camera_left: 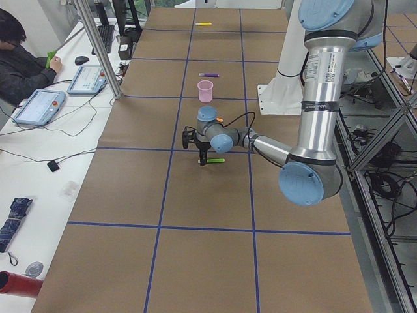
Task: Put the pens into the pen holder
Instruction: 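Close the left gripper on the green marker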
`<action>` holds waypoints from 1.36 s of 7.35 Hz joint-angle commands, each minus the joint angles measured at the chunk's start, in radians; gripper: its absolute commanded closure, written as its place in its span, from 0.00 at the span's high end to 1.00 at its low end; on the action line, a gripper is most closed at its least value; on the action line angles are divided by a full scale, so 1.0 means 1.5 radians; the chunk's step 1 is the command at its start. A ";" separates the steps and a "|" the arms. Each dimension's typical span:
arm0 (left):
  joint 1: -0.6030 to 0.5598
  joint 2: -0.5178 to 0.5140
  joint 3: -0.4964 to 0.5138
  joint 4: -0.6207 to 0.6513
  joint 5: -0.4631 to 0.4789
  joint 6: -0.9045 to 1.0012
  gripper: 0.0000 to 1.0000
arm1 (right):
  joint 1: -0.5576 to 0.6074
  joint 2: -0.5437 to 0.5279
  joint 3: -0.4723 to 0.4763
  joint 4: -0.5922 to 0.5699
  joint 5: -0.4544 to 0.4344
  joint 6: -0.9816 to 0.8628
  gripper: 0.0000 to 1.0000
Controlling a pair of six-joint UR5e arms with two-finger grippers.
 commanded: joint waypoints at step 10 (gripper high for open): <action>0.005 0.004 0.002 0.000 0.000 -0.002 0.46 | 0.000 0.005 -0.003 0.000 0.014 0.001 1.00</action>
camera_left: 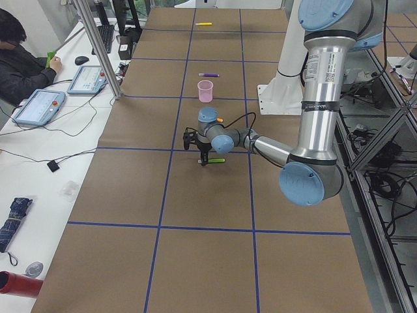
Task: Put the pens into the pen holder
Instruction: 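Close the left gripper on the green marker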
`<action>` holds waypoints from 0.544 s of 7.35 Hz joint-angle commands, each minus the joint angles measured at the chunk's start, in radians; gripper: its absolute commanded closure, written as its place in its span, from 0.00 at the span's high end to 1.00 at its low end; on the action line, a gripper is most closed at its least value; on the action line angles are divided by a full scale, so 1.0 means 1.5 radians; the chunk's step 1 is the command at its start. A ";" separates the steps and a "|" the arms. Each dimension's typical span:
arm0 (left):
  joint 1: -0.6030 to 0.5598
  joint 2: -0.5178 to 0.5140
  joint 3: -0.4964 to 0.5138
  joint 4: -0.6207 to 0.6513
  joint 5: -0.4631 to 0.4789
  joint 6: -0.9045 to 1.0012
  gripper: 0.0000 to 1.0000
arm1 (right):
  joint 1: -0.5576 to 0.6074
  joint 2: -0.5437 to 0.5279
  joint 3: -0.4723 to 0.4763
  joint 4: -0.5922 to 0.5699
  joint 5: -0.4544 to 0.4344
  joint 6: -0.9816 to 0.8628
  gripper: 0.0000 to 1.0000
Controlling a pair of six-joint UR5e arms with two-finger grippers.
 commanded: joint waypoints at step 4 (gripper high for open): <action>0.000 0.001 -0.006 0.002 0.000 -0.003 0.00 | 0.000 0.000 0.002 0.000 0.009 0.001 1.00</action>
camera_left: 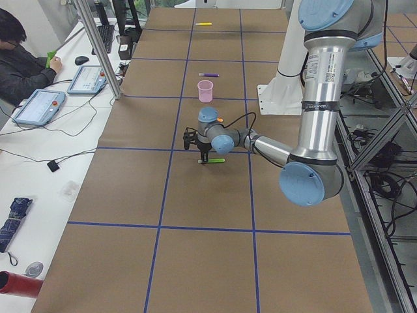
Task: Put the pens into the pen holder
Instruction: 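Close the left gripper on the green marker, then lift the green marker with the left gripper, away from the robot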
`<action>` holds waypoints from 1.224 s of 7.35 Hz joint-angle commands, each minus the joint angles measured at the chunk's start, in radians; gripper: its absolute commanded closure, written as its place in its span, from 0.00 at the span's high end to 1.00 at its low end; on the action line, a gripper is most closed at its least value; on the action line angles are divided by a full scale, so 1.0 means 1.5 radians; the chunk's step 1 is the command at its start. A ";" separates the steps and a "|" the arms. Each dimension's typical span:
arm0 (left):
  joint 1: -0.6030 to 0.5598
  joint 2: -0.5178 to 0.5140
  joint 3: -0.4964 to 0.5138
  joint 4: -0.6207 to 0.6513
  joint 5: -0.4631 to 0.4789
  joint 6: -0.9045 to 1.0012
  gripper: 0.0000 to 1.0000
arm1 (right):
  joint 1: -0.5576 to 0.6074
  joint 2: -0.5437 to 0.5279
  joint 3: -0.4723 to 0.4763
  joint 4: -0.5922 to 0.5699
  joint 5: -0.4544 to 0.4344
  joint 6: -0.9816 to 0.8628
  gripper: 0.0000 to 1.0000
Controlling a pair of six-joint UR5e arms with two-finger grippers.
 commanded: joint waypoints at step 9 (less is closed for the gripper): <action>-0.064 -0.107 -0.167 0.003 0.016 0.004 0.00 | -0.025 0.006 -0.027 0.002 -0.006 -0.003 1.00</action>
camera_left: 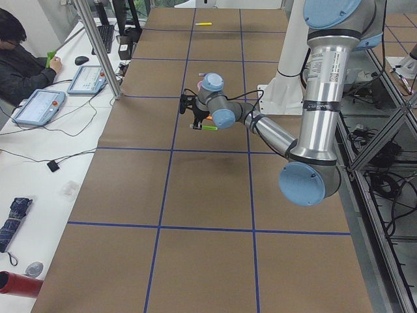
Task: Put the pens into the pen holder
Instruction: 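Lift the green marker with the left gripper, away from the robot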
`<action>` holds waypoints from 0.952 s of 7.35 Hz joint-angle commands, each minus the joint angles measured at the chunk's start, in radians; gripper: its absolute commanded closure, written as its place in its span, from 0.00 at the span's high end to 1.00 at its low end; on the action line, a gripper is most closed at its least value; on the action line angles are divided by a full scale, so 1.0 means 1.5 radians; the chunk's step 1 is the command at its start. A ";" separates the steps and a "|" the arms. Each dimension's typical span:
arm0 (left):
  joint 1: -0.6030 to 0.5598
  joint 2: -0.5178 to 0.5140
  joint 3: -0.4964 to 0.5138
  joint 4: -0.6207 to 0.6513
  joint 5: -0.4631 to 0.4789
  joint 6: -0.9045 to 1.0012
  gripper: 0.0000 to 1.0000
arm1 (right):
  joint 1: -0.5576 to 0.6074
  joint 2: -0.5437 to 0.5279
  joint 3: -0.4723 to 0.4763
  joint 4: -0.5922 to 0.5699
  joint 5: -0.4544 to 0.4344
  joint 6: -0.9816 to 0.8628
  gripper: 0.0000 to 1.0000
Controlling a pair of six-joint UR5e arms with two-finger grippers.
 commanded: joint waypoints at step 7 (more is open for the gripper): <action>0.061 -0.193 0.002 0.003 0.324 -0.046 0.00 | -0.052 0.051 -0.214 0.165 -0.046 -0.039 0.99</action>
